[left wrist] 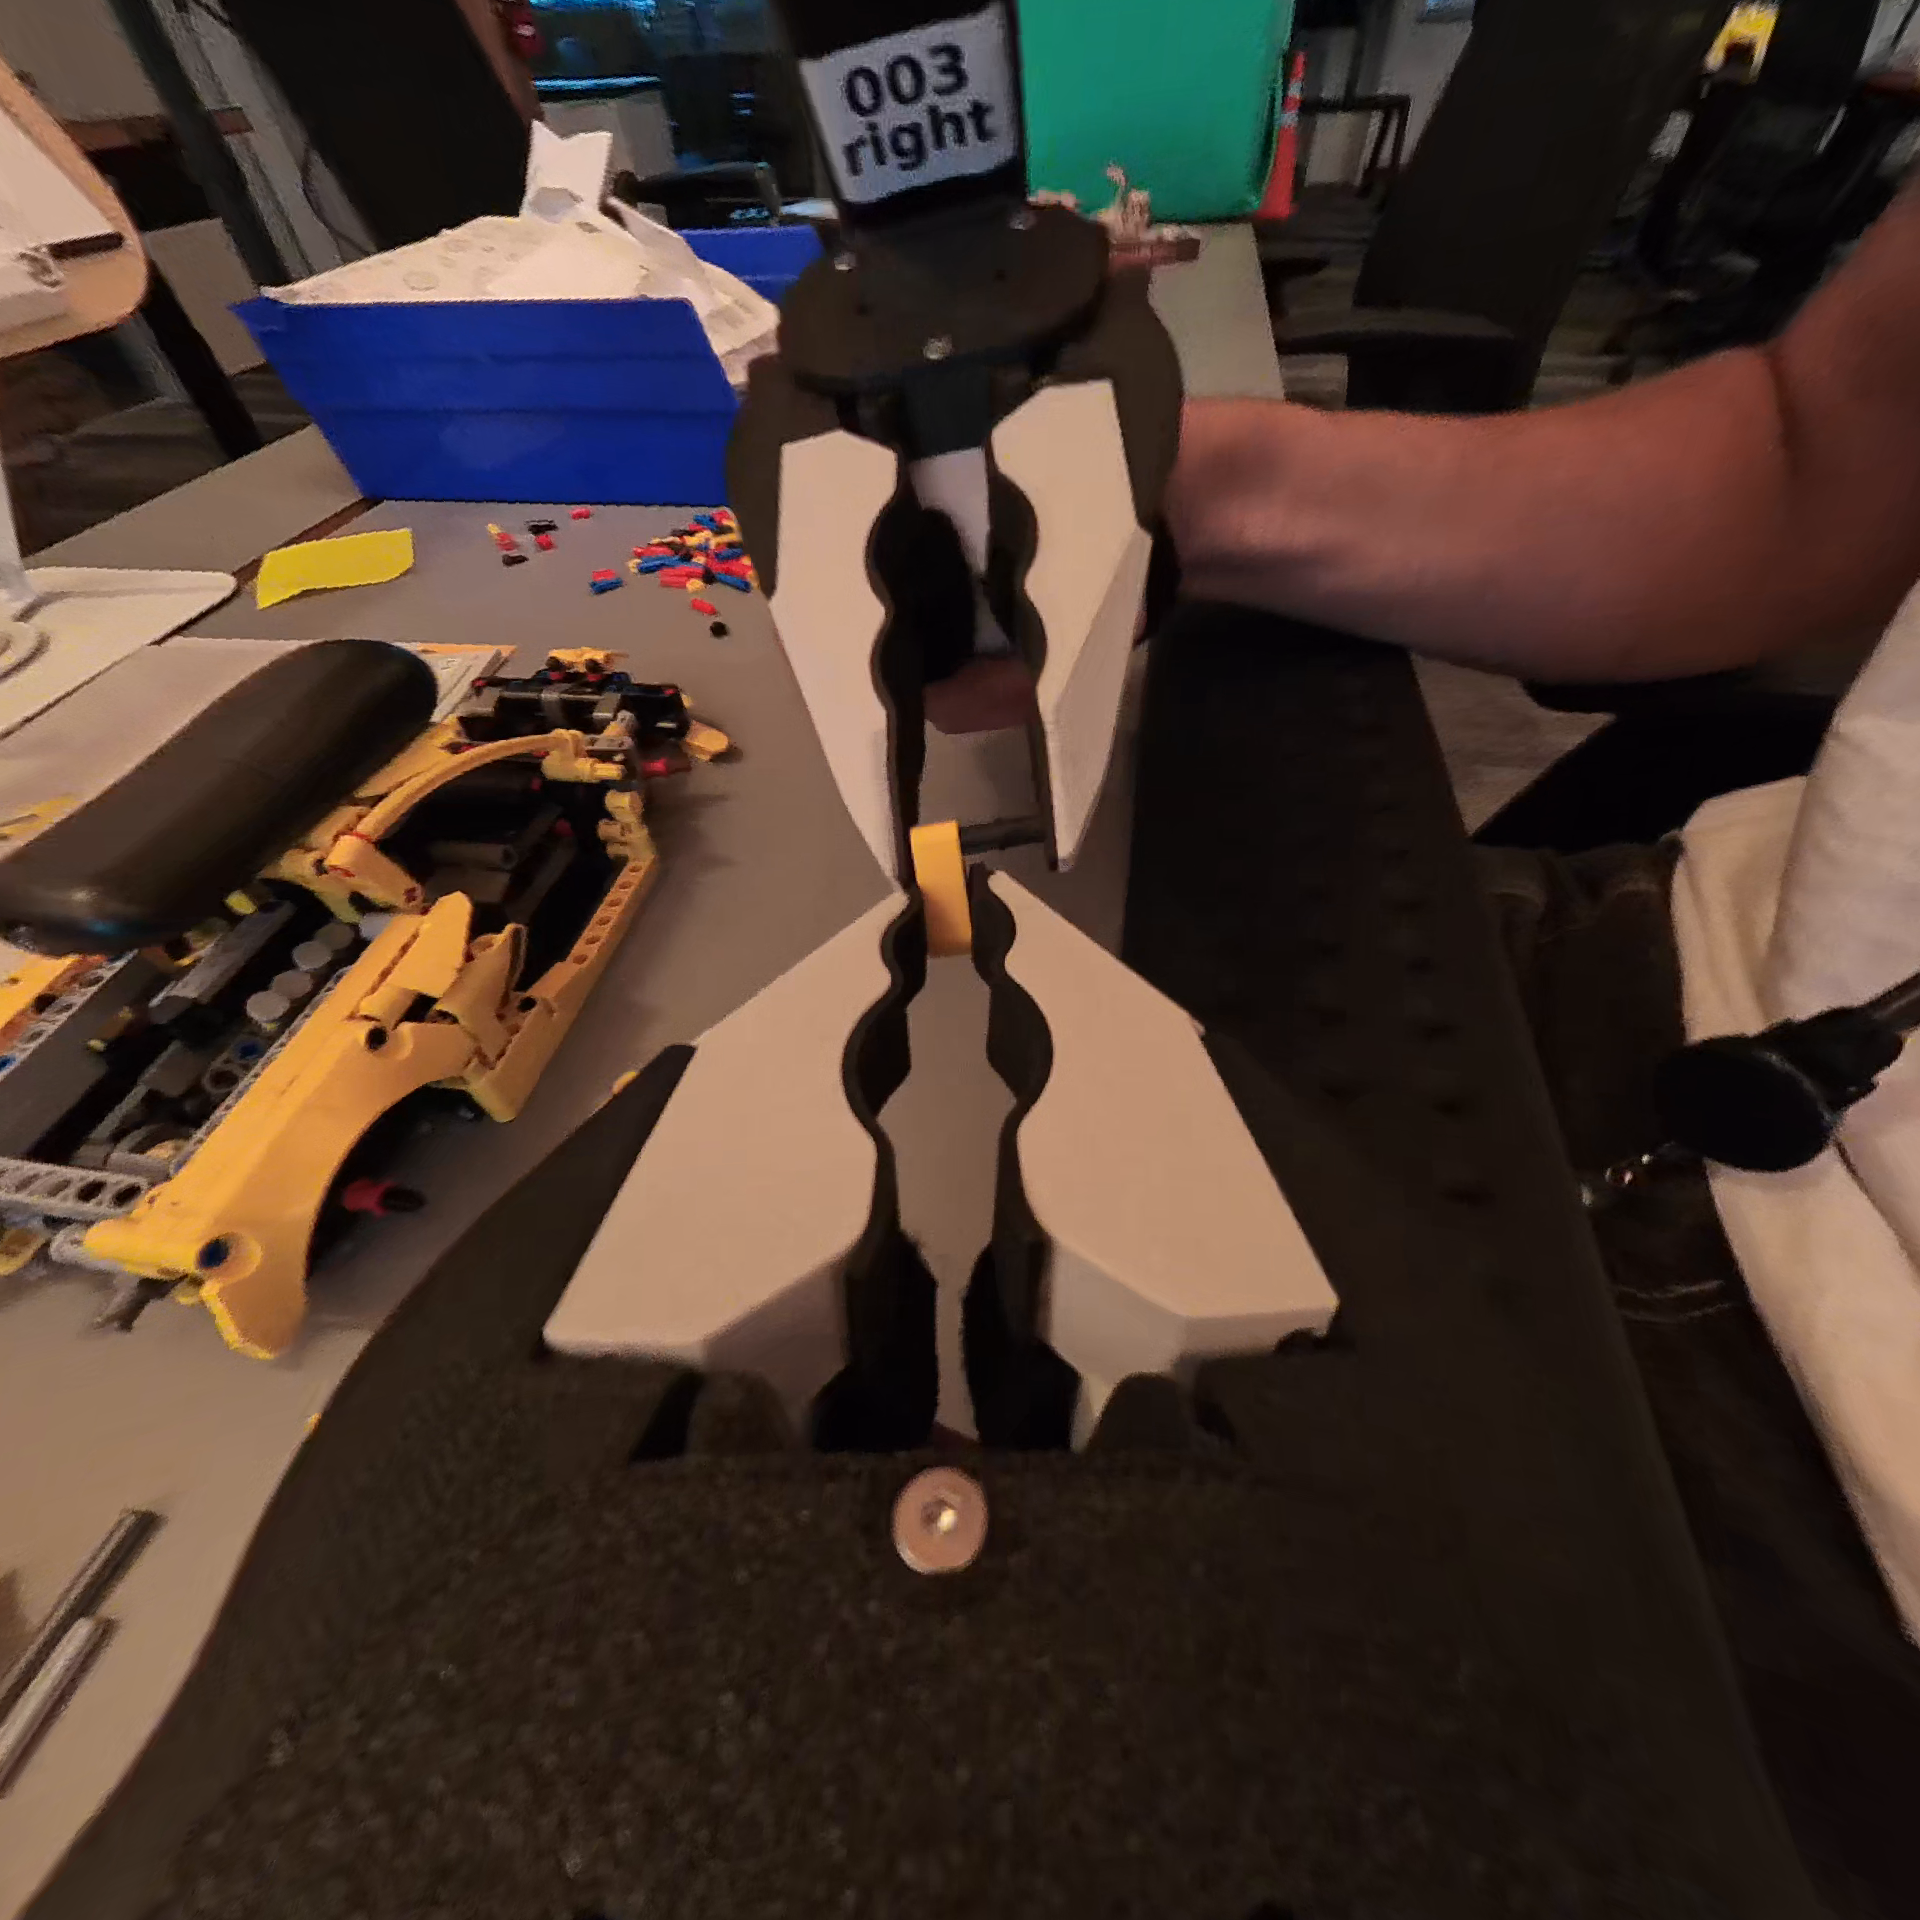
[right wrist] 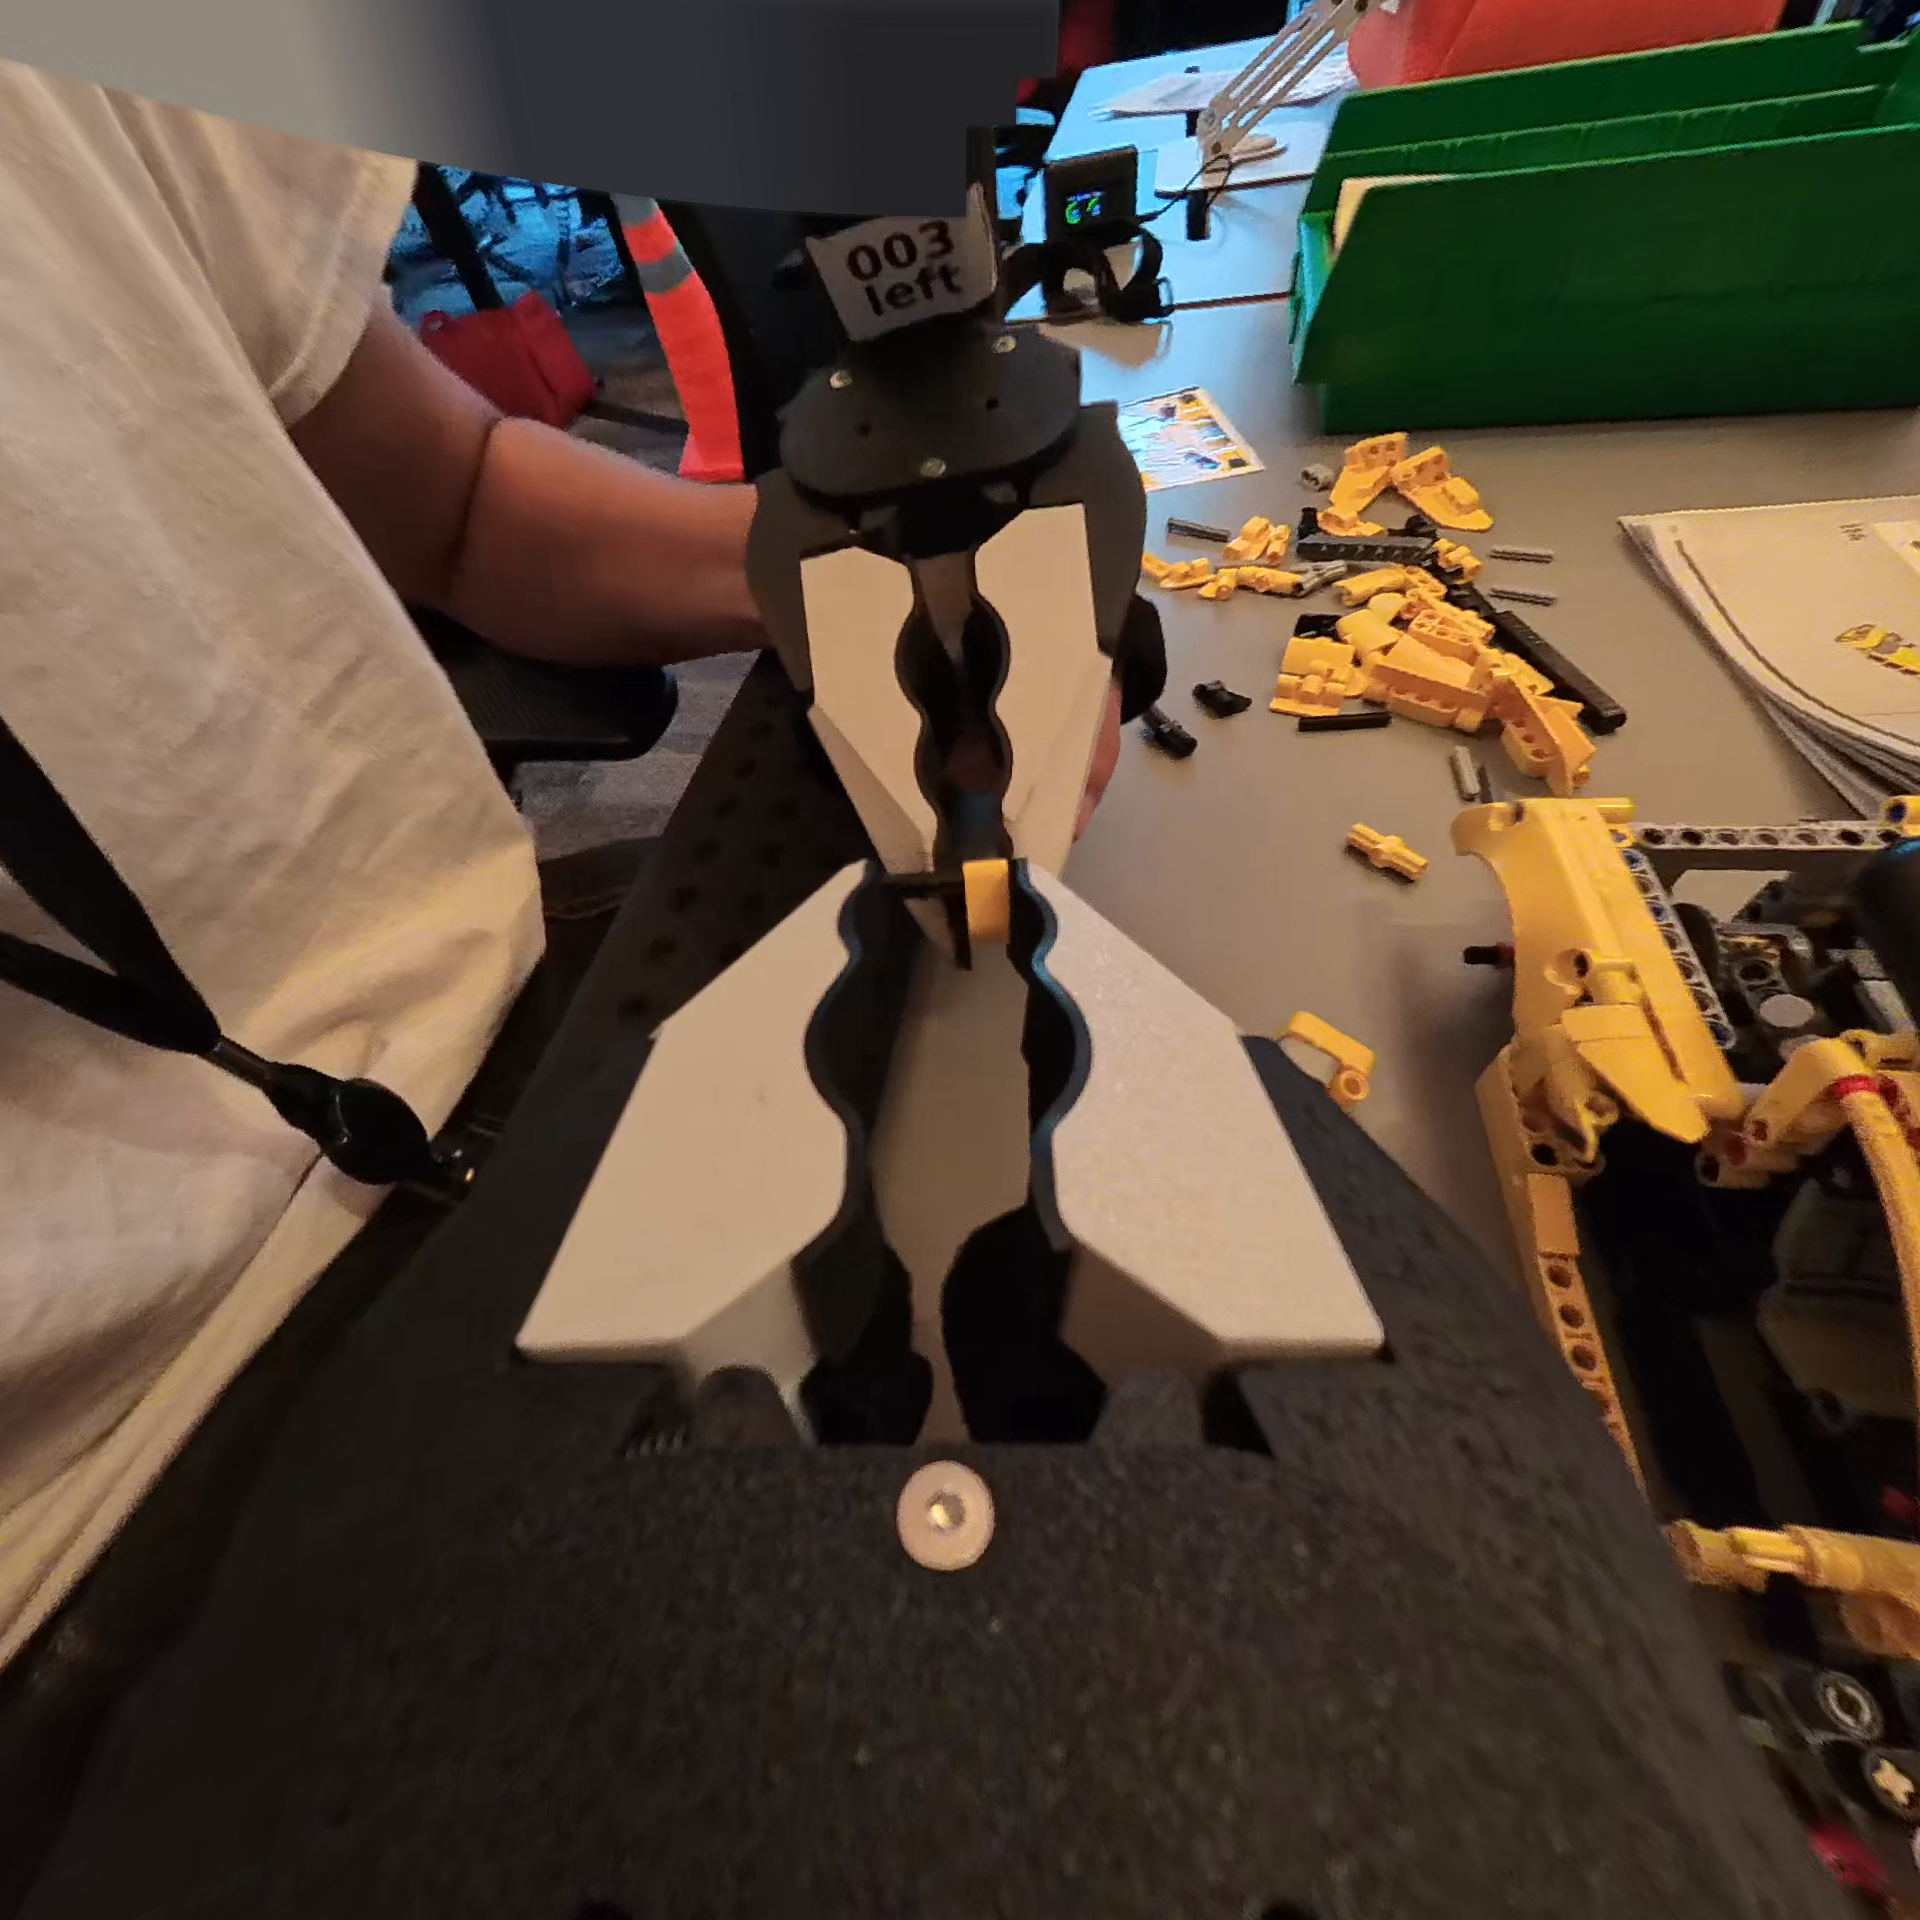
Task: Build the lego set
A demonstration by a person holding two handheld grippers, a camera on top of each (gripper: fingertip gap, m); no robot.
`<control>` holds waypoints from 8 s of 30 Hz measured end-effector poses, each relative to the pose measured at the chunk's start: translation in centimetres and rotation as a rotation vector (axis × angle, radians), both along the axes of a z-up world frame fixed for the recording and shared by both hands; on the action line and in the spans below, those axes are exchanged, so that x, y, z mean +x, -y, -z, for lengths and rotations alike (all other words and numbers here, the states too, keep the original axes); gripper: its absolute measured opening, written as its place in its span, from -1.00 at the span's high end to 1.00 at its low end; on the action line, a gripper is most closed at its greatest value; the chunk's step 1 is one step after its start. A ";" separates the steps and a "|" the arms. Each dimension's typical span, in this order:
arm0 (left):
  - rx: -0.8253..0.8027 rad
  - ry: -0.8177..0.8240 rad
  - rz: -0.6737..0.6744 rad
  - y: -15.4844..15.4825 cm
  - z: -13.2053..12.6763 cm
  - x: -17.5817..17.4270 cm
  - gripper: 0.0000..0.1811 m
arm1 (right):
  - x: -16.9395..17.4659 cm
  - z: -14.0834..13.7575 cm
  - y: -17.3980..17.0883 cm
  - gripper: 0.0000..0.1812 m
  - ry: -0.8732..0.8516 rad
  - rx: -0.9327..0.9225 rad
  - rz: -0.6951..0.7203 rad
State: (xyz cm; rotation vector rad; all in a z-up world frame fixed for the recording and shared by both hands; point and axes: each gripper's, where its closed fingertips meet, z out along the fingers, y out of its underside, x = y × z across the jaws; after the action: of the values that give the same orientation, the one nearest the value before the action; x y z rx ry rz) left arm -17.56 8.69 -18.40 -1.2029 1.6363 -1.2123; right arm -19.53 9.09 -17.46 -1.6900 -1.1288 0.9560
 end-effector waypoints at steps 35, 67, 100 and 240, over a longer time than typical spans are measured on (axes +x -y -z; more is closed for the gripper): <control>0.061 -0.051 -0.134 -2.4 1.5 0.5 0.91 | 1.1 1.3 -2.1 0.74 0.118 0.115 0.121; 0.226 -0.082 -0.092 -1.3 2.1 -0.3 0.92 | 0.5 2.2 -1.2 0.79 0.148 0.177 0.054; 0.606 0.081 -0.446 -6.5 -1.2 -0.1 0.92 | 1.3 -1.1 -4.6 0.48 -0.159 -0.041 0.258; -0.134 -0.093 -0.533 -11.4 2.1 -1.8 0.83 | 7.3 7.5 -7.0 0.85 0.865 0.450 0.543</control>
State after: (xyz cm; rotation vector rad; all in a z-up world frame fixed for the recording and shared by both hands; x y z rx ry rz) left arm -19.34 20.13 -20.53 -1.6675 1.1938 -0.9419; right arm -12.22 16.07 -24.97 -1.8932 -1.1730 -0.4034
